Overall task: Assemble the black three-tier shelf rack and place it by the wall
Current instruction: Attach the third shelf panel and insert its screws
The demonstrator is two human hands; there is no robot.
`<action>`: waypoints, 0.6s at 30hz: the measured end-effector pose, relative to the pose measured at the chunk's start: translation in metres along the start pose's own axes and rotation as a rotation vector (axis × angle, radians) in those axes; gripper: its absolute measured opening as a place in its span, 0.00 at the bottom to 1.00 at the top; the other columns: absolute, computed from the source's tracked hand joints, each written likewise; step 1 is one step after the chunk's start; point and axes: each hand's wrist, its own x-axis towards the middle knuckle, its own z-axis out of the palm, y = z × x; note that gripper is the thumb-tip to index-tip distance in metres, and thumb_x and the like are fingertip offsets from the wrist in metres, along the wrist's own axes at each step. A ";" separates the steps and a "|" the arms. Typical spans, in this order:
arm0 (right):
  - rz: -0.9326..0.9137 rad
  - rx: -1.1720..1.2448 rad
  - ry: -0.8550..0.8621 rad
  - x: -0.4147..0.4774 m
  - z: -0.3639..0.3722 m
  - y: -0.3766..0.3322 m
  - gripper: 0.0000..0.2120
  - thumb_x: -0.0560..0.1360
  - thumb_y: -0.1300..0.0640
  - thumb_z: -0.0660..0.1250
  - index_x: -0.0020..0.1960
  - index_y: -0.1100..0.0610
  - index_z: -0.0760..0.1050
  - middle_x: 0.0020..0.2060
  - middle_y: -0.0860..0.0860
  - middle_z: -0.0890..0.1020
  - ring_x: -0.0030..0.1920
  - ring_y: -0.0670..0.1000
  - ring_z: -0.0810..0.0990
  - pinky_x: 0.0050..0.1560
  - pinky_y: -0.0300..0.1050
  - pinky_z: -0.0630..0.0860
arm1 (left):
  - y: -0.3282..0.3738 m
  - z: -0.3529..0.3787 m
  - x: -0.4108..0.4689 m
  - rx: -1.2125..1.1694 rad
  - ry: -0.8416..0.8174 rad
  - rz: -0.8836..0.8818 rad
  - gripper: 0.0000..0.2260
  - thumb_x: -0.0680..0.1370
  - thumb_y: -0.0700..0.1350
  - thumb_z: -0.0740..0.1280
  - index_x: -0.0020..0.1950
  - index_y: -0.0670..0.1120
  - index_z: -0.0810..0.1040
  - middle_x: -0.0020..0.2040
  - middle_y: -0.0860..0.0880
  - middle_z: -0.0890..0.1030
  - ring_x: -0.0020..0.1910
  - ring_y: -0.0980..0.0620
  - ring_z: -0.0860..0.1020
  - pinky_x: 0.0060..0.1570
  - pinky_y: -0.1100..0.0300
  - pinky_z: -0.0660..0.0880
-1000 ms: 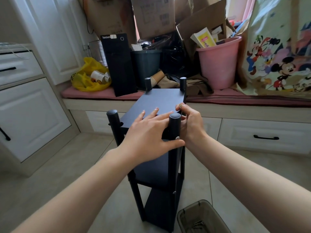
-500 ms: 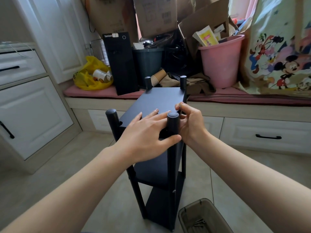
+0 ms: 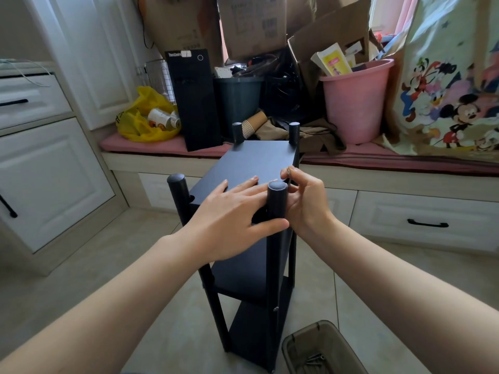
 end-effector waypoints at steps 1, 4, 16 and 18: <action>-0.005 0.005 -0.002 0.000 0.001 0.001 0.13 0.79 0.56 0.60 0.37 0.57 0.71 0.38 0.56 0.73 0.47 0.60 0.72 0.55 0.57 0.68 | -0.001 0.000 -0.001 -0.017 -0.001 0.001 0.28 0.79 0.68 0.56 0.78 0.67 0.57 0.71 0.73 0.51 0.80 0.60 0.50 0.78 0.47 0.46; -0.025 0.018 -0.025 0.003 0.005 0.003 0.13 0.80 0.57 0.59 0.37 0.58 0.71 0.38 0.56 0.71 0.47 0.59 0.71 0.56 0.57 0.69 | -0.008 -0.003 -0.004 -0.058 -0.014 0.002 0.28 0.75 0.71 0.52 0.75 0.71 0.52 0.73 0.72 0.53 0.80 0.61 0.49 0.78 0.47 0.46; 0.012 0.041 -0.153 0.039 0.064 0.023 0.13 0.77 0.64 0.61 0.34 0.57 0.73 0.35 0.52 0.73 0.37 0.52 0.75 0.49 0.48 0.77 | -0.089 -0.032 -0.017 -0.258 0.018 -0.085 0.22 0.74 0.70 0.58 0.68 0.78 0.60 0.77 0.71 0.60 0.77 0.68 0.56 0.79 0.43 0.51; 0.048 0.028 -0.166 0.050 0.080 0.029 0.11 0.77 0.64 0.62 0.36 0.58 0.73 0.40 0.54 0.73 0.38 0.54 0.75 0.49 0.48 0.79 | -0.108 -0.036 -0.019 -0.332 0.031 -0.106 0.23 0.74 0.69 0.60 0.69 0.76 0.62 0.77 0.70 0.62 0.76 0.67 0.59 0.79 0.43 0.54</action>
